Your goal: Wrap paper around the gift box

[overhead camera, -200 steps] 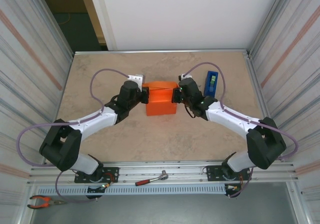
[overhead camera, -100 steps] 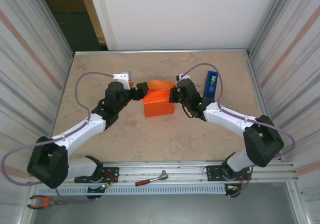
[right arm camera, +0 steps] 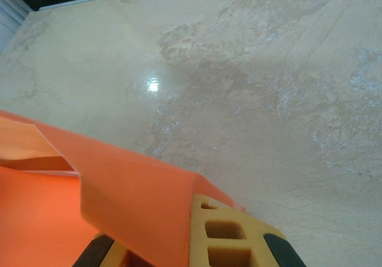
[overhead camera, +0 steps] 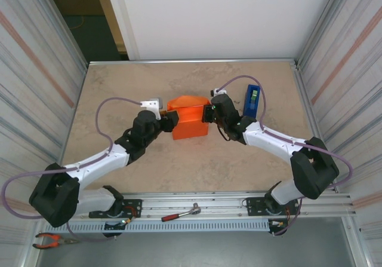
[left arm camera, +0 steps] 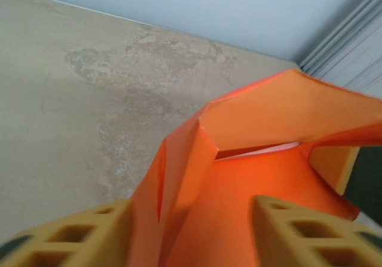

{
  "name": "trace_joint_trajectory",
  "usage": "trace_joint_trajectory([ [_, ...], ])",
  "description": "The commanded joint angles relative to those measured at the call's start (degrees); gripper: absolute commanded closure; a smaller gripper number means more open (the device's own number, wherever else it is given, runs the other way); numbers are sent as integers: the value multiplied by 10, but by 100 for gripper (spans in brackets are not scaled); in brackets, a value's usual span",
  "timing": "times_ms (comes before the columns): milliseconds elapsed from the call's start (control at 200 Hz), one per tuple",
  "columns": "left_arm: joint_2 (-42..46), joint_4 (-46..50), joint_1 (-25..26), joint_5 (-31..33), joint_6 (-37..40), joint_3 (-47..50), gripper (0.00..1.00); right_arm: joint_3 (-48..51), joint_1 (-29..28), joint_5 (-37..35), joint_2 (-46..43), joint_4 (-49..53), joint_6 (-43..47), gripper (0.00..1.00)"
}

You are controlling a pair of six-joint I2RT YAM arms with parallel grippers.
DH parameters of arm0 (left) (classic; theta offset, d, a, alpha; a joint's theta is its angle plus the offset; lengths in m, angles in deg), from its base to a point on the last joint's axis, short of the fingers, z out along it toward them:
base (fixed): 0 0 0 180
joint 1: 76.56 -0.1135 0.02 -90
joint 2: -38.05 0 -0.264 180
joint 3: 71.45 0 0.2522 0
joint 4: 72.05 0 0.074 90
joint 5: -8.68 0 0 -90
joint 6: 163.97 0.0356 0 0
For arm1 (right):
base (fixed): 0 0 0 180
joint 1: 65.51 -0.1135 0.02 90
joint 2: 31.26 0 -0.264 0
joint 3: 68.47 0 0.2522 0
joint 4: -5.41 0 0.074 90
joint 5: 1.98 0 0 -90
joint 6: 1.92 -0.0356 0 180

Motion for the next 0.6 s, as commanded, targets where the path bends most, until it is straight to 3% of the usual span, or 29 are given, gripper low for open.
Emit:
trace_joint_trajectory([
  [0, -20, -21, 6, -4, -4, -29, 60, 16, -5, 15, 4, 18, -11, 95],
  [175, -57, -46, 7, -34, -2, -62, 63, 16, -5, 18, 2, 18, -12, 95],
  [251, -58, -50, 6, -36, 0, -66, 60, 16, -6, 18, -1, 19, -14, 95],
  [431, -22, -48, -14, -21, -17, -36, 34, 18, -5, 17, -7, 20, -13, 95],
  [596, 47, -20, -21, 38, -14, -5, 18, 18, -3, 19, -6, 19, -13, 95],
])
